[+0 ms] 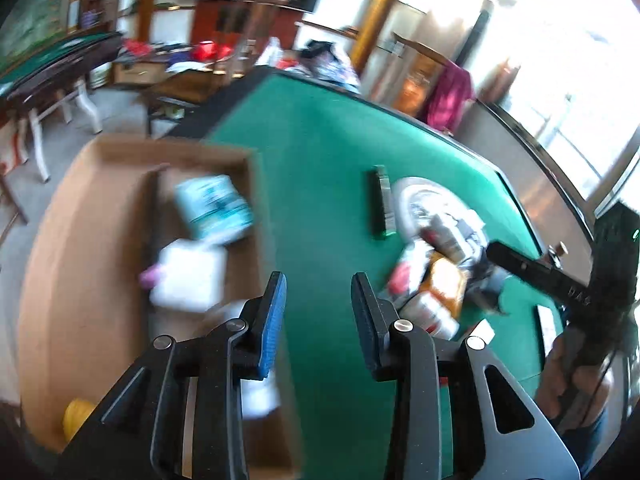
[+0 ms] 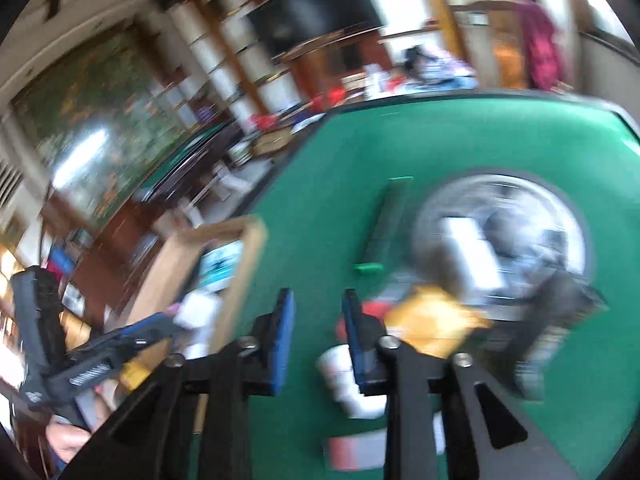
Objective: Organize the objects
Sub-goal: 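Grasp the green-capped black marker with left gripper while right grasps the black snack bag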
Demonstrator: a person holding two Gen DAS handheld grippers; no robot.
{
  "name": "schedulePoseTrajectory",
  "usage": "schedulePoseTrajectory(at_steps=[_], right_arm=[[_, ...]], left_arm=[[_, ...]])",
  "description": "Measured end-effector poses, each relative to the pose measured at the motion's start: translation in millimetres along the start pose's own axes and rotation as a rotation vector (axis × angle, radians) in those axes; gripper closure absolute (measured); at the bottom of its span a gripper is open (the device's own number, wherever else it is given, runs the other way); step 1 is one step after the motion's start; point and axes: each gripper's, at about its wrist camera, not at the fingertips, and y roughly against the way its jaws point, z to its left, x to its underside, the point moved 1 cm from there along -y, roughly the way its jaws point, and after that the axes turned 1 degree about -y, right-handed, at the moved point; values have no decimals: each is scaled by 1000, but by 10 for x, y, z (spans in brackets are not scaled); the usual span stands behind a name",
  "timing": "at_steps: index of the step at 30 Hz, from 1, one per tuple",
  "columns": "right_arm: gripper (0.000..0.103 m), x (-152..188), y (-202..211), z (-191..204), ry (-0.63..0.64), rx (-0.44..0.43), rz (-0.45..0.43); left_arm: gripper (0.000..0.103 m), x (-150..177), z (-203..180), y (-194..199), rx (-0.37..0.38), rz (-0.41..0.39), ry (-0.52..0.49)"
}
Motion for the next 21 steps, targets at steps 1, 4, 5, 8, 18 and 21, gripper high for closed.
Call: schedulePoseTrajectory(at_steps=[1,4,5,8,18,21], right_arm=[[70,-11,61,-206,-51,13,-24],[70,-56,139,-606,-141,49,-69],[70,-68,154,-717,-185,64,-73],[68,-95,244,-918,-261,14,-89],[67,-148,373,-1239,-384,11,-125],[64,-167,422,-1333,-410,48,-119]], left_arm=[[69,-91,-116,-100,-18,20,-16],[69,-393,-443,-495,-21,87,-84],[69,-492,-518,-638,-46,102,-92],[70,-757,-710,-1145,-13,207,-88],[70,-965,-965,-2103,-153,296,-182],[85,-905,-984,-2255,-186,306,-207]])
